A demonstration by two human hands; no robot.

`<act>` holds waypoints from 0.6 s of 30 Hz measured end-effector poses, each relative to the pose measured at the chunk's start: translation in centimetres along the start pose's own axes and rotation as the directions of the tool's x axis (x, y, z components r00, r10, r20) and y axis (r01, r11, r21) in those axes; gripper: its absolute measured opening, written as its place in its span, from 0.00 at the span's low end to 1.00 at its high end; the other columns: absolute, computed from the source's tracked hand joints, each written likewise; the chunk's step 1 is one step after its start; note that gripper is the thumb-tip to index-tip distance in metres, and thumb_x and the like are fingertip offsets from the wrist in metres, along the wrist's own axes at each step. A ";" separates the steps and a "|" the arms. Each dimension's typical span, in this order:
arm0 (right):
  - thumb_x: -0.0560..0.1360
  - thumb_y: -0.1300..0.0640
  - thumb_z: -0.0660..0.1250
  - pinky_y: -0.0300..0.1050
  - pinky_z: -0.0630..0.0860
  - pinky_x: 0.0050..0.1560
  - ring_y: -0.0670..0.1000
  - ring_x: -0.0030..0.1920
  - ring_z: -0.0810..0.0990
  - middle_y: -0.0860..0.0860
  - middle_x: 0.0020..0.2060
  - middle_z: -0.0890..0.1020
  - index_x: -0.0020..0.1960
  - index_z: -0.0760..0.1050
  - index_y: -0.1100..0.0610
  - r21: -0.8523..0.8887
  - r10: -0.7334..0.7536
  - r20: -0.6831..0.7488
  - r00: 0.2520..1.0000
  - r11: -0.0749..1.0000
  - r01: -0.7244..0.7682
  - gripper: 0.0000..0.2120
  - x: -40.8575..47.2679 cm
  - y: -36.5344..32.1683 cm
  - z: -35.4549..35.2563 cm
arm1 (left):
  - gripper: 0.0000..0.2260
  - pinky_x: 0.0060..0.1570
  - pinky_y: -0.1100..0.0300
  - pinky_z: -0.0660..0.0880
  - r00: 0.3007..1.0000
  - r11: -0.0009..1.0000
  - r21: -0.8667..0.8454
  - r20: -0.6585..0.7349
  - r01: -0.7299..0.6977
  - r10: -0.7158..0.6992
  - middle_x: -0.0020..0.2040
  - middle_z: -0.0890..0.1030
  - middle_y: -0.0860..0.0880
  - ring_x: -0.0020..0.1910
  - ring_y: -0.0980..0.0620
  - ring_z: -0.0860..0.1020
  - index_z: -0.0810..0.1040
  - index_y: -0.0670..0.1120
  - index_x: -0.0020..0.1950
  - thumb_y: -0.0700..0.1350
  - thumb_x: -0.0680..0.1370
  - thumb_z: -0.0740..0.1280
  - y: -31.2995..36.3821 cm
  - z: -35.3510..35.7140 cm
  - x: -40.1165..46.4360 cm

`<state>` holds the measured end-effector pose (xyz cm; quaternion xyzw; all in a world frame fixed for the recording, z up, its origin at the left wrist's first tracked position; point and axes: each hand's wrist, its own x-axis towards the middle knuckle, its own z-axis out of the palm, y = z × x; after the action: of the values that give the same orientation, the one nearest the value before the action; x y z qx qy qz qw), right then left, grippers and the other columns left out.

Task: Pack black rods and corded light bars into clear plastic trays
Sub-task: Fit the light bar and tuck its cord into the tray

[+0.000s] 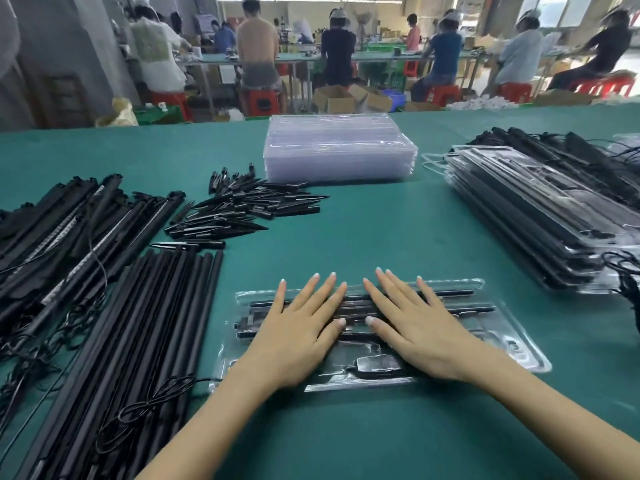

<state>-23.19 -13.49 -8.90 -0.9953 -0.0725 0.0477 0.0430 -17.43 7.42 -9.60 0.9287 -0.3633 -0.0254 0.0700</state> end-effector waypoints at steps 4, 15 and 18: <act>0.72 0.33 0.27 0.53 0.33 0.74 0.41 0.73 0.30 0.46 0.76 0.35 0.76 0.33 0.45 -0.017 -0.013 -0.037 0.999 1.000 0.012 0.35 0.0 0.3 0.9 | 0.25 0.72 0.48 0.31 1.000 1.000 0.010 0.004 0.002 -0.003 0.74 0.32 0.63 0.72 0.61 0.30 0.35 0.59 0.76 0.60 0.80 0.39 -0.2 0.4 0.0; 0.81 0.51 0.57 0.41 0.52 0.74 0.41 0.71 0.63 0.46 0.70 0.70 0.71 0.68 0.51 0.394 -0.008 -0.409 0.913 0.900 0.185 0.19 -1.4 -0.5 -0.8 | 0.25 0.74 0.53 0.37 0.994 0.978 -0.184 0.057 0.098 -0.089 0.77 0.51 0.60 0.76 0.60 0.47 0.49 0.58 0.77 0.59 0.81 0.51 -0.5 -0.8 1.0; 0.79 0.55 0.59 0.36 0.71 0.58 0.40 0.54 0.78 0.43 0.50 0.83 0.54 0.81 0.53 0.564 0.267 -0.632 0.727 0.802 0.196 0.12 -3.3 1.2 -2.4 | 0.25 0.74 0.51 0.50 0.988 0.983 -0.110 0.056 0.148 -0.142 0.73 0.63 0.56 0.74 0.55 0.57 0.56 0.56 0.76 0.61 0.80 0.52 -1.2 -2.0 1.9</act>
<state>-26.02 -15.30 -6.31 -0.8762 -0.0123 -0.3016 0.3758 -15.06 7.22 -7.82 0.9463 -0.2942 -0.0734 0.1120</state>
